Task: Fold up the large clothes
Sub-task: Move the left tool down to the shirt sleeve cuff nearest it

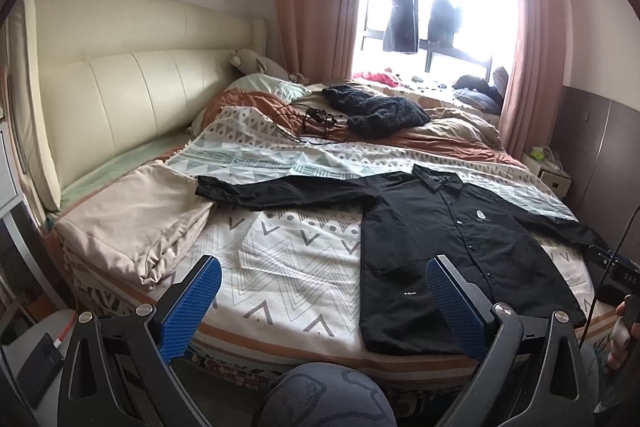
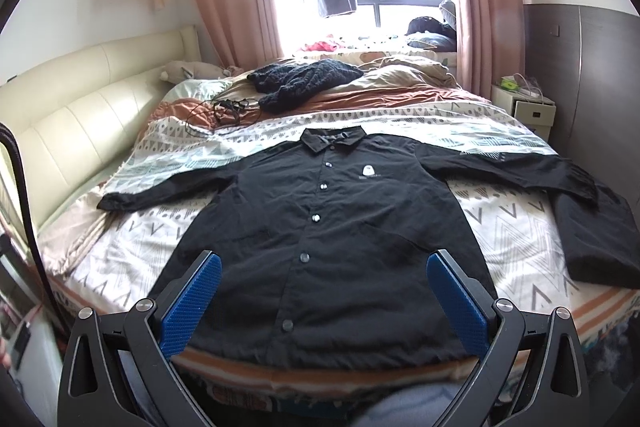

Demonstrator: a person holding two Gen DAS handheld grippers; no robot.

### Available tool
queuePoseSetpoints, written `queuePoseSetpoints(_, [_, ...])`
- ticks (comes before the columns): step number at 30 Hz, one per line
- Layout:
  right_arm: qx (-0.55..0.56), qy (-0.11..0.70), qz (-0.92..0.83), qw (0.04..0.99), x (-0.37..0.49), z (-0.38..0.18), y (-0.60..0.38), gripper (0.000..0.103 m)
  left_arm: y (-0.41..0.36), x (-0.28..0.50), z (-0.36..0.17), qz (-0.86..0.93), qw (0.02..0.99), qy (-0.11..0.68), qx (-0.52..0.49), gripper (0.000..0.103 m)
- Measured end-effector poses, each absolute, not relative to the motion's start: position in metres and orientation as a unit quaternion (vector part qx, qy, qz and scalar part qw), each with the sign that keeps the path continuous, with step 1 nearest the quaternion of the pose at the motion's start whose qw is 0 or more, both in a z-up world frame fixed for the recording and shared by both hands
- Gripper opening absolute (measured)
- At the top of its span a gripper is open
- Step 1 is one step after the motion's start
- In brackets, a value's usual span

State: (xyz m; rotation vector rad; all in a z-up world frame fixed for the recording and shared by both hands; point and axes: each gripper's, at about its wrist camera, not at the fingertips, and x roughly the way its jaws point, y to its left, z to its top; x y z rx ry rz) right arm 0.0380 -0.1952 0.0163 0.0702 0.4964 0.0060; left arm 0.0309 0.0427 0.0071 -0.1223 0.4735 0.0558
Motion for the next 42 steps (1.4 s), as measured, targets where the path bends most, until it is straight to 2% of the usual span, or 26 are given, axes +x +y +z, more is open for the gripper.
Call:
queuePoseSetpoints(27, [0.031,0.270,0.068,0.960,0.258,0.019,-0.146,0.103,0.128,0.175,-0.001,0.129,0.946,0.284,-0.084,0.102])
queuePoseSetpoints(38, [0.012,0.297,0.097,0.950,0.351,-0.010,-0.115,0.103,0.194,0.228,-0.030,0.173,0.931,0.312,-0.080,0.102])
queuePoseSetpoints(42, [0.001,0.304,0.103,0.947,0.374,-0.016,-0.104,0.103,0.223,0.247,-0.039,0.188,0.923,0.324,-0.090,0.096])
